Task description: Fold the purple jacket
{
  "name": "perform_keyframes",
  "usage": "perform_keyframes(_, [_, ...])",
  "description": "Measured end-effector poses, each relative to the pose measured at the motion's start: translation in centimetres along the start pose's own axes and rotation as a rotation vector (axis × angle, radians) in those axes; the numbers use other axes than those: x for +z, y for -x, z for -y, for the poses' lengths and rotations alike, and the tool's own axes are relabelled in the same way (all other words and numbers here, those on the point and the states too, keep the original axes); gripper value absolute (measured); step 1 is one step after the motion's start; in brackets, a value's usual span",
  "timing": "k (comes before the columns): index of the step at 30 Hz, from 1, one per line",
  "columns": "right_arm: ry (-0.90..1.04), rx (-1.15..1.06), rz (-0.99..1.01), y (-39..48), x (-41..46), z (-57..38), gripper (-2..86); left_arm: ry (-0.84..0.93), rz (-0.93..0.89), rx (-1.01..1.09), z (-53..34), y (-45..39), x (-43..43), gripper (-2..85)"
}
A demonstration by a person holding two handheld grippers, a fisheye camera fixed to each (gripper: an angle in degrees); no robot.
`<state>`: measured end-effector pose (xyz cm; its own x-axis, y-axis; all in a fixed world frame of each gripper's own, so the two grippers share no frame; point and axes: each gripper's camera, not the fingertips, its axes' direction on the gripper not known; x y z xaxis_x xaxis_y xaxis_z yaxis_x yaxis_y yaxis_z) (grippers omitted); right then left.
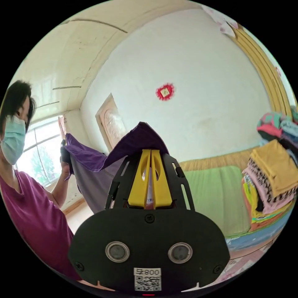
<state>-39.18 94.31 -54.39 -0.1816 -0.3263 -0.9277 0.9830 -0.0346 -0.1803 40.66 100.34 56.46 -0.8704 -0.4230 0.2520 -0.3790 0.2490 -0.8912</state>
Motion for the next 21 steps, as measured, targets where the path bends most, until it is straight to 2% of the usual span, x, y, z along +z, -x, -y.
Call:
perform_keyframes(5, [-0.056,-0.102,-0.115,0.5,-0.3,6.9,-0.1,0.044,0.152,-0.032,-1.9,3.9,3.3,-0.1])
perform_keyframes(8, [-0.034,-0.165,-0.209,-1.5,3.9,12.2,-0.2,0.079,0.258,-0.084,-3.3,8.8,6.7,0.0])
perform_keyframes(11, [0.012,-0.172,-0.284,-5.7,11.3,17.9,-0.1,0.128,0.371,-0.152,-5.4,15.1,10.9,0.2])
perform_keyframes(16, [0.243,-0.159,-0.418,-15.5,31.5,25.3,-0.1,0.284,0.644,-0.263,-11.4,27.4,17.8,1.5])
perform_keyframes(18, [0.353,-0.153,-0.472,-19.1,38.6,25.6,0.0,0.346,0.772,-0.365,-16.6,32.8,19.0,3.7])
perform_keyframes(21, [0.419,-0.086,-0.533,-24.7,46.7,23.1,0.0,0.393,0.798,-0.482,-24.5,37.5,18.7,6.7])
